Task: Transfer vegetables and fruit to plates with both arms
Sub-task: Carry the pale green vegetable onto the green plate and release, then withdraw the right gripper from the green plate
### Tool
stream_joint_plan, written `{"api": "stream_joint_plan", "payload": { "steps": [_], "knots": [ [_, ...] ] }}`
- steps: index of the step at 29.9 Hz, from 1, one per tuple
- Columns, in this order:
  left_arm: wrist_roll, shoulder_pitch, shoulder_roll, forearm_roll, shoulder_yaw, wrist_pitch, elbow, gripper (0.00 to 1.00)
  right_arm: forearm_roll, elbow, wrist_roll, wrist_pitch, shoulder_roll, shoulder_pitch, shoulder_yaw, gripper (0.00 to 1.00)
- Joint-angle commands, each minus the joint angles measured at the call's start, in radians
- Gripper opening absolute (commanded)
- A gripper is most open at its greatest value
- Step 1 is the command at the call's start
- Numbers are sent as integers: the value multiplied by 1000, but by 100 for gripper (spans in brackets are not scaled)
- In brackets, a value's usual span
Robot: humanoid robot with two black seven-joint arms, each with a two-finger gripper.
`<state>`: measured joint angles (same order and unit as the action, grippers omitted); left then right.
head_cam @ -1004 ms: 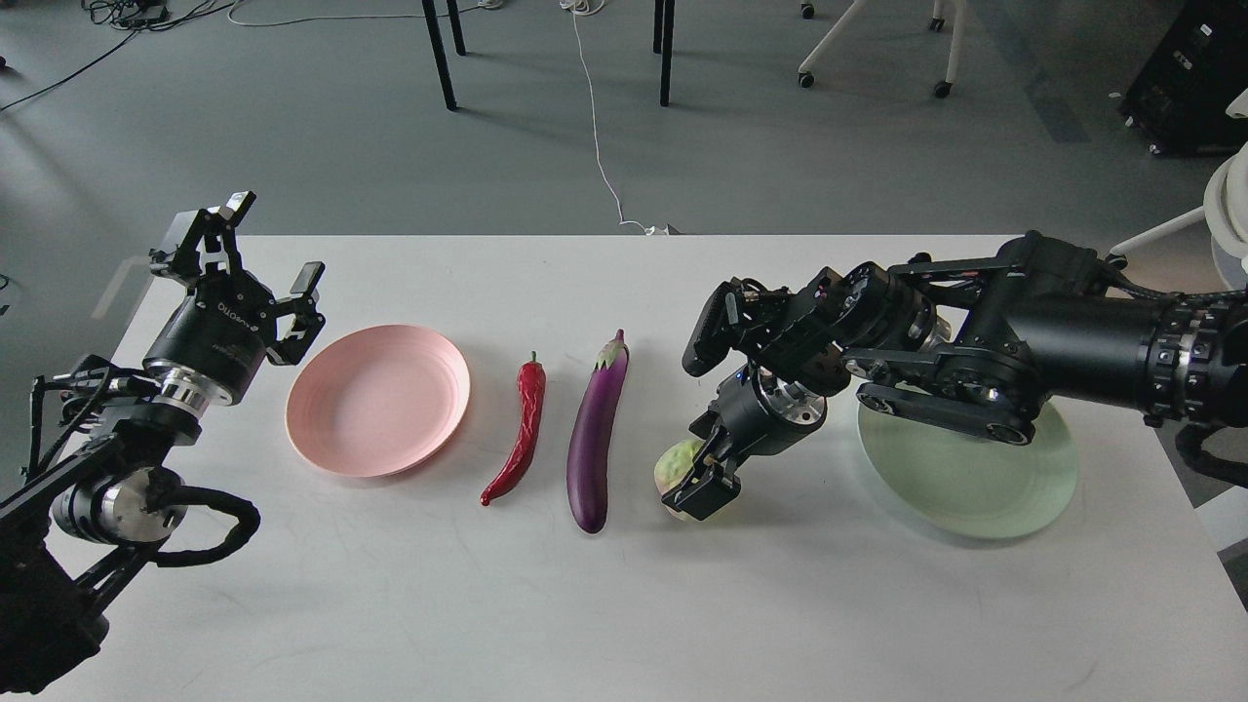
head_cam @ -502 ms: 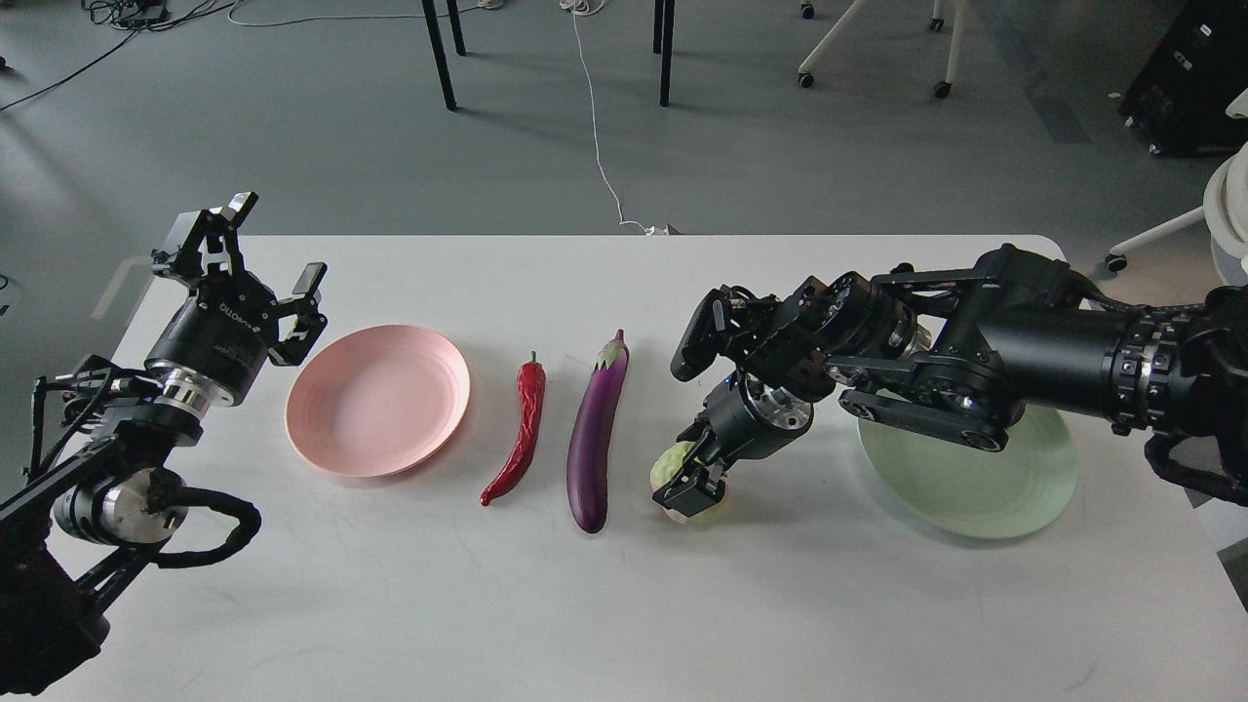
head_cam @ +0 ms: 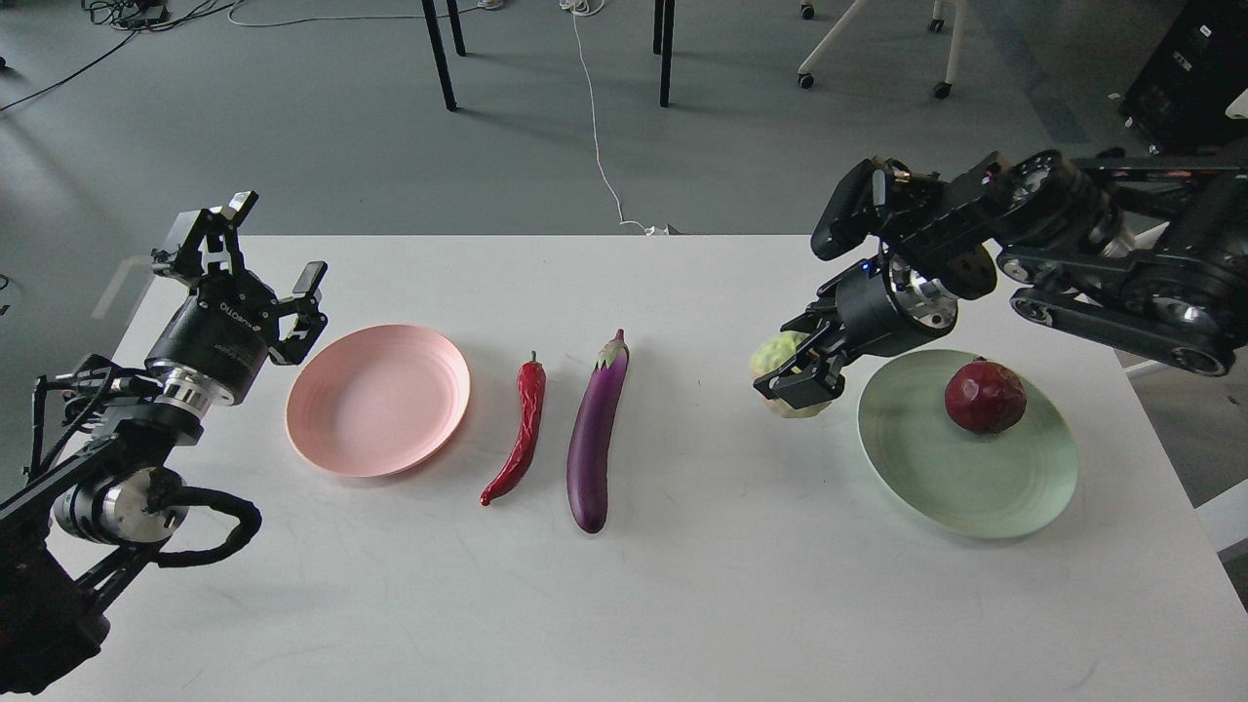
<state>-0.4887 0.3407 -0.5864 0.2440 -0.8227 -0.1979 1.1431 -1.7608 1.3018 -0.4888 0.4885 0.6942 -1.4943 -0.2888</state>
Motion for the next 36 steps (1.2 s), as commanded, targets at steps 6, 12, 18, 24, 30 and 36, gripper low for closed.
{"api": "stream_joint_plan", "payload": {
  "steps": [6,12,18,24,30,36],
  "knots": [
    [0,0,8,6,2,0,0,99,-106,63,0,0,206,146,-1,42],
    [0,0,5,5,0,0,1,99,-108,24,0,0,209,195,0,45],
    [0,1,7,6,2,2,1,99,-111,-29,0,0,188,210,8,87],
    [0,1,-1,9,2,6,3,99,-95,-16,0,0,197,209,77,94],
    [0,15,-39,21,7,9,50,99,134,-33,0,0,263,243,233,94],
    [0,64,-43,109,19,11,55,99,894,-159,0,-59,268,383,249,94]
  ]
}}
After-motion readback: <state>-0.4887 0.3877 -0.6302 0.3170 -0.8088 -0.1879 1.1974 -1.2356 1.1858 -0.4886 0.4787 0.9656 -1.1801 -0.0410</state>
